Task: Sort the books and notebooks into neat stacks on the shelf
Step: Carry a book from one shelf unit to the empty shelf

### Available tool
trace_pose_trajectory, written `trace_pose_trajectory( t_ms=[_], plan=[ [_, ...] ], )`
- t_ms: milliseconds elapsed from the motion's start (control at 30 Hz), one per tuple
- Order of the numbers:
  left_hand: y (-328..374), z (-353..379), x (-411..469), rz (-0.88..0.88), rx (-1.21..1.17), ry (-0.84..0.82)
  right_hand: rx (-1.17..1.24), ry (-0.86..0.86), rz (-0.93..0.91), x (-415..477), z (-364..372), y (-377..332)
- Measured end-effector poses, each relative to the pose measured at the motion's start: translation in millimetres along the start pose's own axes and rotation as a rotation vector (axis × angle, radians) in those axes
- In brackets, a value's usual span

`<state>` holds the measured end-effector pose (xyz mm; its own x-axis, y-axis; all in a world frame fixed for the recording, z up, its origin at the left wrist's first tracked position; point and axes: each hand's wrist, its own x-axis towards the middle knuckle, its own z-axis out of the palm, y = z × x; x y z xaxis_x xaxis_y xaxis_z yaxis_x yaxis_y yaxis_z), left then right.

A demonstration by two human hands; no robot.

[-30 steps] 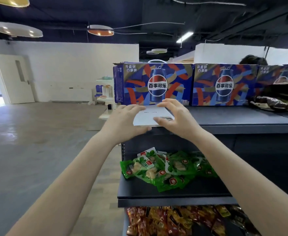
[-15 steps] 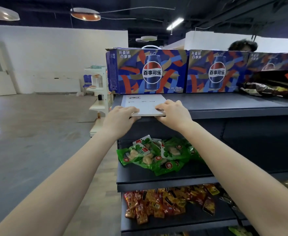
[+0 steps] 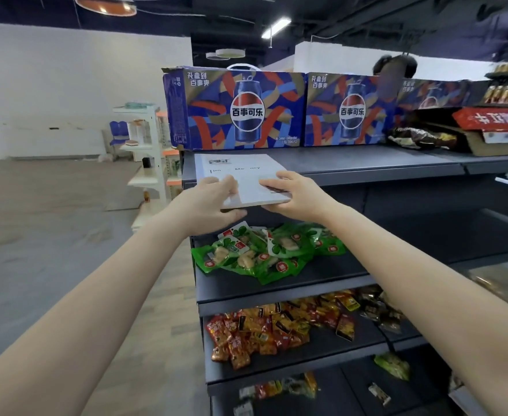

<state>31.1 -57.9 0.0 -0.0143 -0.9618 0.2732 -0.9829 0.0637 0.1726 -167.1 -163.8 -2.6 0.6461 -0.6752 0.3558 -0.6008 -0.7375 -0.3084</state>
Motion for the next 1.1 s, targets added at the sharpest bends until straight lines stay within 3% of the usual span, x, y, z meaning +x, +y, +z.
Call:
trace_pose_trajectory(
  t_ms=[133,300,433,1100],
  plan=[
    [14,12,-8,0.042,0.12,0.12,0.032,0.084,-0.005,-22,11,4],
    [26,41,-17,0.147,0.13,0.142,-0.067,0.173,-0.007,-54,23,16],
    [29,72,-26,0.298,0.17,0.3,-0.076,0.144,-0.04,-76,29,30],
    [123,158,-85,0.295,0.342,0.344,0.04,0.094,-0.135,-199,34,101]
  ],
)
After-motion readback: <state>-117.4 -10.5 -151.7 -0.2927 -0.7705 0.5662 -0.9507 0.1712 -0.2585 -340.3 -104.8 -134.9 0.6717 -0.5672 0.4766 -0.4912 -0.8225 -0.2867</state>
